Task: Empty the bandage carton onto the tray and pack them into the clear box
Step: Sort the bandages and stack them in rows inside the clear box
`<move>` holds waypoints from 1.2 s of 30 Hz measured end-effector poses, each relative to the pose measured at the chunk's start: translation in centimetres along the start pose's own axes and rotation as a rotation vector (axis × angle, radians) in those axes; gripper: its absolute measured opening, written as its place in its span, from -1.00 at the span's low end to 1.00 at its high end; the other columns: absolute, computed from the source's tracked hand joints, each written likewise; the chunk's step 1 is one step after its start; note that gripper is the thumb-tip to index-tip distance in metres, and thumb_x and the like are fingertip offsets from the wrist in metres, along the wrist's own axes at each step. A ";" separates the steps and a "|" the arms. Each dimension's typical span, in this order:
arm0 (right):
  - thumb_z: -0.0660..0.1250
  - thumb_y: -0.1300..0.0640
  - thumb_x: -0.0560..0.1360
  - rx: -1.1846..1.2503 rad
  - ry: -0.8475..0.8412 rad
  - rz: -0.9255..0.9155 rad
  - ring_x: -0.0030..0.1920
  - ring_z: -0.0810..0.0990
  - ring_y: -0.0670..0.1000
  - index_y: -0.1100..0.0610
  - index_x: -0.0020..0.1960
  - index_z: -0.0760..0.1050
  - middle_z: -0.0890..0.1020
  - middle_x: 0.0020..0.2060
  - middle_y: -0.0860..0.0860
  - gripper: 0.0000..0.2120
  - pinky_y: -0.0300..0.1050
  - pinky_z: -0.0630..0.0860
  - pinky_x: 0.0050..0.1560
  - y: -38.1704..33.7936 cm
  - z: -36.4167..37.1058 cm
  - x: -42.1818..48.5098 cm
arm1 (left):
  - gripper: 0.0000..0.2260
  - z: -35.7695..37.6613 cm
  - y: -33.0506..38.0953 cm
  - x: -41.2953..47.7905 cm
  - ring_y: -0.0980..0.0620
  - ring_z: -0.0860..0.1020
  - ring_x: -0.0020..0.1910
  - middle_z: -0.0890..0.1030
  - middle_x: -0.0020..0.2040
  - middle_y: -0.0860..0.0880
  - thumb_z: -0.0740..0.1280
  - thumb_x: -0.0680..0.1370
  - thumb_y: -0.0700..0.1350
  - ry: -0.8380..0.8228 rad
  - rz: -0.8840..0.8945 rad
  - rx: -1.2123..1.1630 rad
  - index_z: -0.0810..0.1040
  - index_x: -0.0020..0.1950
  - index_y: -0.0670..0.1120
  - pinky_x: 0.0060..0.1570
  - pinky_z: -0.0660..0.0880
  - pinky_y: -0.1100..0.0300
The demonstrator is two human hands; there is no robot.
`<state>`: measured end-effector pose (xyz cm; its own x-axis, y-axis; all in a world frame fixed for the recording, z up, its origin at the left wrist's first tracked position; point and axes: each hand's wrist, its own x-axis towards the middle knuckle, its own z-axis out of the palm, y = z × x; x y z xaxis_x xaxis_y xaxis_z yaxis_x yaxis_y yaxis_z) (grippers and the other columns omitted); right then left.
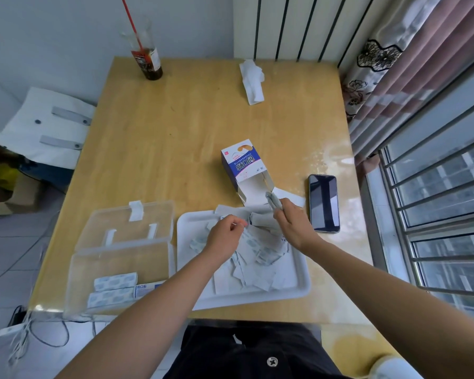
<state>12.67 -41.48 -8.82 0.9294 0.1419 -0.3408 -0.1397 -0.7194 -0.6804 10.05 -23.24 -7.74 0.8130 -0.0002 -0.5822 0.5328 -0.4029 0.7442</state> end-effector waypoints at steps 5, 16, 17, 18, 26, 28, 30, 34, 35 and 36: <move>0.07 0.01 0.59 0.467 -0.114 0.135 -0.26 0.51 0.06 0.14 -0.04 0.46 0.50 -0.23 0.15 -0.74 -0.10 0.45 -0.16 -1.6 -0.5 -0.9 | -0.80 1.0 1.1 -0.5 0.04 0.40 -0.36 0.47 -0.17 -0.05 0.14 0.62 -0.19 -0.042 -0.121 -0.310 0.54 0.10 -0.18 -0.27 0.44 0.17; 0.05 0.07 0.66 0.520 -0.399 0.122 -0.15 0.50 -0.16 0.10 0.05 0.46 0.56 -0.10 -0.01 -0.77 -0.32 0.43 -0.11 -2.6 1.3 -1.9 | -0.80 1.9 1.5 -1.3 -0.11 0.64 -0.09 0.65 -0.03 -0.18 0.19 0.63 -0.13 -0.028 -0.212 -0.550 0.57 0.11 -0.13 -0.03 0.62 0.05; 0.03 0.06 0.66 0.530 -0.410 0.128 -0.12 0.52 -0.16 0.08 0.06 0.47 0.57 -0.09 -0.05 -0.75 -0.30 0.43 -0.10 -2.6 1.2 -1.8 | -0.79 1.8 1.5 -1.4 -0.11 0.64 -0.10 0.65 -0.05 -0.18 0.17 0.63 -0.15 -0.026 -0.220 -0.561 0.57 0.11 -0.14 -0.06 0.63 0.07; 0.02 0.06 0.66 0.541 -0.421 0.132 -0.11 0.52 -0.16 0.06 0.05 0.48 0.58 -0.10 -0.08 -0.75 -0.30 0.42 -0.09 -2.6 1.2 -1.8 | -0.80 1.7 1.5 -1.5 -0.10 0.64 -0.12 0.65 -0.08 -0.18 0.15 0.63 -0.18 -0.028 -0.224 -0.576 0.56 0.10 -0.14 -0.09 0.63 0.09; 0.03 0.09 0.65 0.526 -0.375 0.179 -0.05 0.54 -0.07 0.06 0.17 0.45 0.58 -0.05 -0.07 -0.75 -0.25 0.48 -0.08 -2.6 1.4 -2.1 | -0.72 1.1 0.7 -1.9 -0.11 0.62 -0.14 0.61 -0.04 -0.21 0.06 0.61 -0.29 0.050 -0.284 -0.613 0.50 0.22 -0.21 -0.15 0.62 0.08; 0.04 0.11 0.64 0.508 -0.334 0.181 -0.15 0.51 -0.01 0.16 0.14 0.48 0.57 -0.13 0.01 -0.73 -0.20 0.45 -0.17 -2.7 1.7 -2.1 | -0.69 0.9 0.4 -1.8 -0.13 0.63 -0.08 0.62 0.04 -0.24 0.04 0.61 -0.29 0.075 -0.308 -0.634 0.51 0.22 -0.21 -0.15 0.62 0.08; 0.06 0.10 0.62 0.496 -0.323 0.181 -0.19 0.50 0.02 0.21 0.09 0.49 0.56 -0.17 0.07 -0.72 -0.17 0.44 -0.19 -2.5 2.1 -2.2 | -0.69 0.7 0.2 -2.0 -0.14 0.62 -0.05 0.61 0.07 -0.25 0.03 0.62 -0.29 0.097 -0.331 -0.661 0.51 0.21 -0.20 -0.17 0.61 0.09; 0.13 0.10 0.61 0.472 -0.337 0.160 -0.27 0.45 -0.04 0.12 -0.02 0.44 0.51 -0.27 0.00 -0.85 -0.29 0.42 -0.27 -2.6 2.3 -2.4 | -0.71 0.6 -0.2 -2.0 -0.18 0.61 0.06 0.61 0.09 -0.24 0.05 0.62 -0.28 0.112 -0.360 -0.683 0.52 0.20 -0.20 -0.21 0.60 0.12; 0.16 0.11 0.62 0.452 -0.336 0.150 -0.27 0.45 -0.06 0.13 0.01 0.44 0.51 -0.27 -0.02 -0.87 -0.34 0.41 -0.29 -2.7 2.4 -2.4 | -0.73 0.6 -0.2 -2.1 -0.16 0.62 0.02 0.62 0.05 -0.22 0.06 0.62 -0.27 0.098 -0.359 -0.692 0.53 0.17 -0.19 -0.22 0.60 0.12; 0.18 0.11 0.61 0.415 -0.337 0.138 -0.26 0.45 -0.07 0.16 0.05 0.44 0.50 -0.26 -0.03 -0.86 -0.34 0.40 -0.27 -2.7 2.7 -2.5 | -0.74 0.6 -0.3 -2.3 -0.14 0.63 -0.03 0.64 -0.01 -0.20 0.07 0.62 -0.27 0.077 -0.356 -0.701 0.54 0.13 -0.19 -0.21 0.60 0.12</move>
<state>9.80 -38.10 -7.86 0.7418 0.3242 -0.5870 -0.4386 -0.4276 -0.7904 7.92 -23.68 -6.81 0.5665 0.0942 -0.8187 0.7665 0.3044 0.5655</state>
